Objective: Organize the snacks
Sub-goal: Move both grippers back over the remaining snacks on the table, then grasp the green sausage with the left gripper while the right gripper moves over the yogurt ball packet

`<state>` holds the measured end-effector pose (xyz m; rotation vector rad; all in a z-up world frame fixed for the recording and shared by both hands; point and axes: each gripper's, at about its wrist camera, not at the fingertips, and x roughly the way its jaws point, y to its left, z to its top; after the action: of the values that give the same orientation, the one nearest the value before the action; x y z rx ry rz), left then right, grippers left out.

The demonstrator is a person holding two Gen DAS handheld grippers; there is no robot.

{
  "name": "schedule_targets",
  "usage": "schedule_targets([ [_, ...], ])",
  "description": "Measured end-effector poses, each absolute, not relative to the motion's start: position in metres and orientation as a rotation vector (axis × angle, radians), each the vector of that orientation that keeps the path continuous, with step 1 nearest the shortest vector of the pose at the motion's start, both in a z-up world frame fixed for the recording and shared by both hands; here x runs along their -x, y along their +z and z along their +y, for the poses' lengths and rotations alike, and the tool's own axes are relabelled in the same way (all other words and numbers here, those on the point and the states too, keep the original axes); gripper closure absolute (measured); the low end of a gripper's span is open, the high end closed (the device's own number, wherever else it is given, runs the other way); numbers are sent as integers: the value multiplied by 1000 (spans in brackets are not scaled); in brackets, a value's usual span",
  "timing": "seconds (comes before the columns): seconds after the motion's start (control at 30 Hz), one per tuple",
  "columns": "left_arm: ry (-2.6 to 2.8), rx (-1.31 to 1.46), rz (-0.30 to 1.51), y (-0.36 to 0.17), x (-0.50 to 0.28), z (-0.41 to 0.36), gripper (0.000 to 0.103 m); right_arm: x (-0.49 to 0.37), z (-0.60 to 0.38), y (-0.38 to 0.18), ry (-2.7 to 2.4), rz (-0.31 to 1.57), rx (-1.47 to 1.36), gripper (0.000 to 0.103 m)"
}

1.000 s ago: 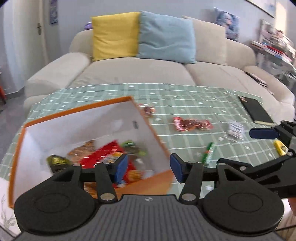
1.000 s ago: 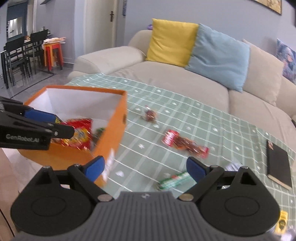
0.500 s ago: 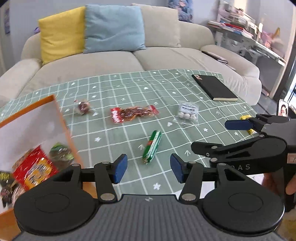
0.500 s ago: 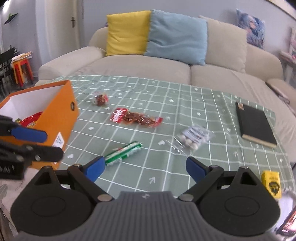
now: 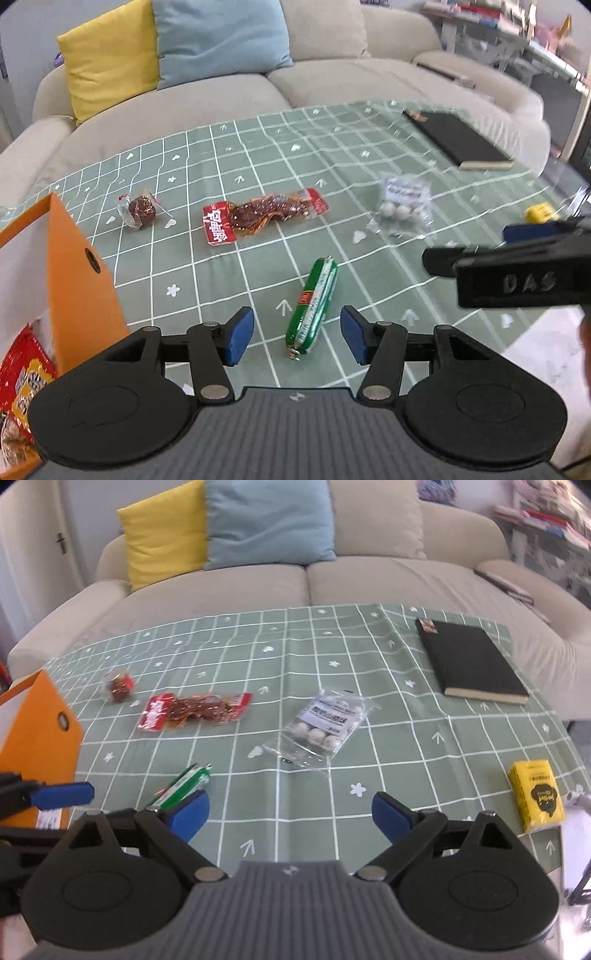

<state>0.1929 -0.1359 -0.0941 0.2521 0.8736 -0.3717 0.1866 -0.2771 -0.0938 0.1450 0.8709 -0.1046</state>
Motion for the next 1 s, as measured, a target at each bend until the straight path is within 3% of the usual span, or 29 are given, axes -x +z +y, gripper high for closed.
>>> schedule_targets([
  [0.37, -326, -278, 929, -122, -219, -150, 40, -239, -291, -114, -204, 895, -180, 4],
  [0.7, -323, -237, 933, -133, -227, -157, 77, -270, -310, -137, -298, 925, -227, 4],
  [1.0, -259, -180, 947, -133, -240, -150, 78, -284, -307, -150, -282, 932, -215, 4],
])
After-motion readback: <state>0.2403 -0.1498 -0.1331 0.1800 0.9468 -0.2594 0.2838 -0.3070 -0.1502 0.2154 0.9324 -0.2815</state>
